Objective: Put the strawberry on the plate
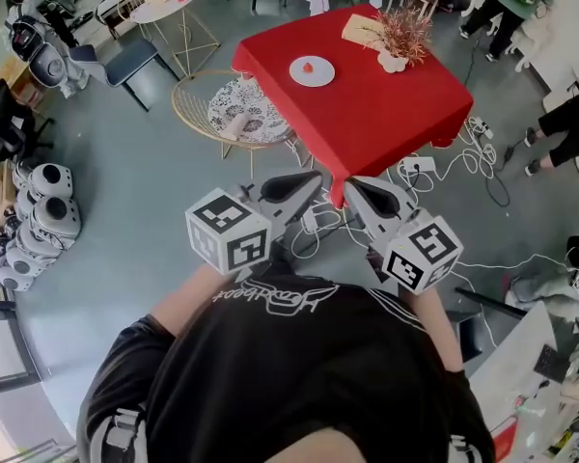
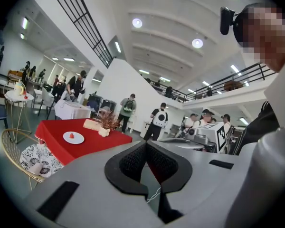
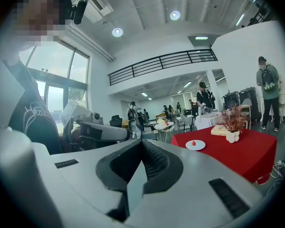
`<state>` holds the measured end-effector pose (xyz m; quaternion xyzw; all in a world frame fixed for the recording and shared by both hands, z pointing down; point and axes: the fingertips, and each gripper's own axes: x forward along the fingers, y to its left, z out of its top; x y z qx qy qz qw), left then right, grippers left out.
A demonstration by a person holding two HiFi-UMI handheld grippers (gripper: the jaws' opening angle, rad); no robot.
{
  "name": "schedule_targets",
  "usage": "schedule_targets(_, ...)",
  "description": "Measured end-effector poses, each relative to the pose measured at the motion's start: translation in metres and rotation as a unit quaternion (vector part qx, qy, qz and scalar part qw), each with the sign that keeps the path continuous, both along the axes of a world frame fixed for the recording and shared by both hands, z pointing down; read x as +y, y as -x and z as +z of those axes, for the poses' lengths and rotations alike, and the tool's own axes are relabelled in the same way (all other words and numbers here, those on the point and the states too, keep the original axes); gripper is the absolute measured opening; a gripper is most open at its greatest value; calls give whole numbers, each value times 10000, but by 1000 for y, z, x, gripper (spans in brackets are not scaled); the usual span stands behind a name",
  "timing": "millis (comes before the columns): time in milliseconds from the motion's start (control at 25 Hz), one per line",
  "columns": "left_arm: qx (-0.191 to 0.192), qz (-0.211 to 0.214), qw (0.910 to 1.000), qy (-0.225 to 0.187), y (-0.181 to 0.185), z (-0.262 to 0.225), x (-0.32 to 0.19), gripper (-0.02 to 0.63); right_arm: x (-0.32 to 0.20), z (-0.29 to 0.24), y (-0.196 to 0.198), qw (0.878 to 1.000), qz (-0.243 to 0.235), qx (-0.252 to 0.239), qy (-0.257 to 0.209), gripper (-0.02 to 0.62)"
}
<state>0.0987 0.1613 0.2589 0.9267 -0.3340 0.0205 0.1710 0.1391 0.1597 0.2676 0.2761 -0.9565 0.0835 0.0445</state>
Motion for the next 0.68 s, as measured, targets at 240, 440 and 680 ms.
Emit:
schedule_targets(240, -4, -17, 10000, 34, -4, 2, 11, 8, 13, 3, -5, 10000, 10, 34, 30, 8)
schedule_targets(440, -36, 3, 10000, 43, -14, 3, 17, 8, 17, 4, -15, 10000, 29, 10, 43, 8)
schedule_targets(680, -66, 10, 10000, 43, -11, 3, 19, 8, 20, 4, -14, 10000, 42, -5, 41, 8)
